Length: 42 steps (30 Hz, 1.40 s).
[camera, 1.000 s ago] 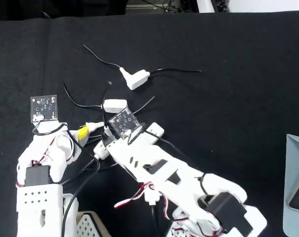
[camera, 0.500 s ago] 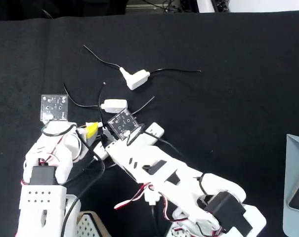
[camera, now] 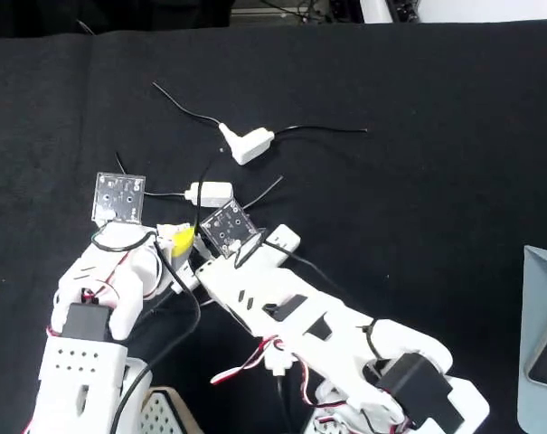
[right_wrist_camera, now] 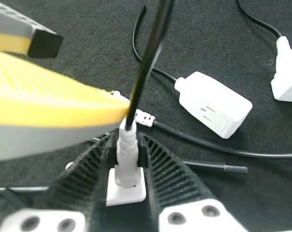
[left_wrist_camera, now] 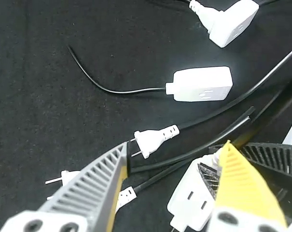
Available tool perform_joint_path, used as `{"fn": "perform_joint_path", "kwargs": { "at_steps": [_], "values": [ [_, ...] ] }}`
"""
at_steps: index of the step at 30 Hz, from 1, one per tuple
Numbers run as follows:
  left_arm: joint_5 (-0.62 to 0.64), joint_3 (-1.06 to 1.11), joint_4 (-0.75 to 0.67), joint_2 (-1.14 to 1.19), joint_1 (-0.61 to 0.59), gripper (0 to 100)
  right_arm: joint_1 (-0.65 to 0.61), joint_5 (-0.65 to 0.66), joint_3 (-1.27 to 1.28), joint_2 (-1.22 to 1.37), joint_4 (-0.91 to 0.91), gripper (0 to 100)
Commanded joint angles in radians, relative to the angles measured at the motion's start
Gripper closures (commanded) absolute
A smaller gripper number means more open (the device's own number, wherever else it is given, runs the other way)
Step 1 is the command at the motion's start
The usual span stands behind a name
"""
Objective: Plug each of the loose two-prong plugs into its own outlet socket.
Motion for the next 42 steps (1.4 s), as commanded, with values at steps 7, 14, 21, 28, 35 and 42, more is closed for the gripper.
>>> {"fn": "perform_joint_path", "kwargs": {
  "at_steps": [7, 14, 21, 28, 35, 42],
  "values": [
    [-0.080, 0.062, -0.011, -0.006, 0.031, 70, -0.018, 0.103, 0.001, 0.008, 0.011, 98.6],
    [-0.103, 0.070, -0.008, -0.006, 0.031, 70, -0.017, 0.095, -0.074, -0.058, 0.282, 98.6],
    [-0.106, 0.079, -0.008, -0.006, 0.030, 70, -0.014, 0.020, -0.074, -0.165, 0.446, 98.6],
    [-0.101, 0.079, -0.008, -0.008, 0.022, 70, -0.014, 0.018, -0.058, -0.186, 0.480, 98.6],
    [-0.074, 0.068, -0.025, -0.017, 0.025, 70, -0.018, 0.020, -0.056, -0.188, 0.479, 98.6],
    [-0.046, 0.088, -0.133, -0.008, 0.031, 72, -0.018, 0.021, -0.053, -0.188, 0.479, 98.5]
  ]
}}
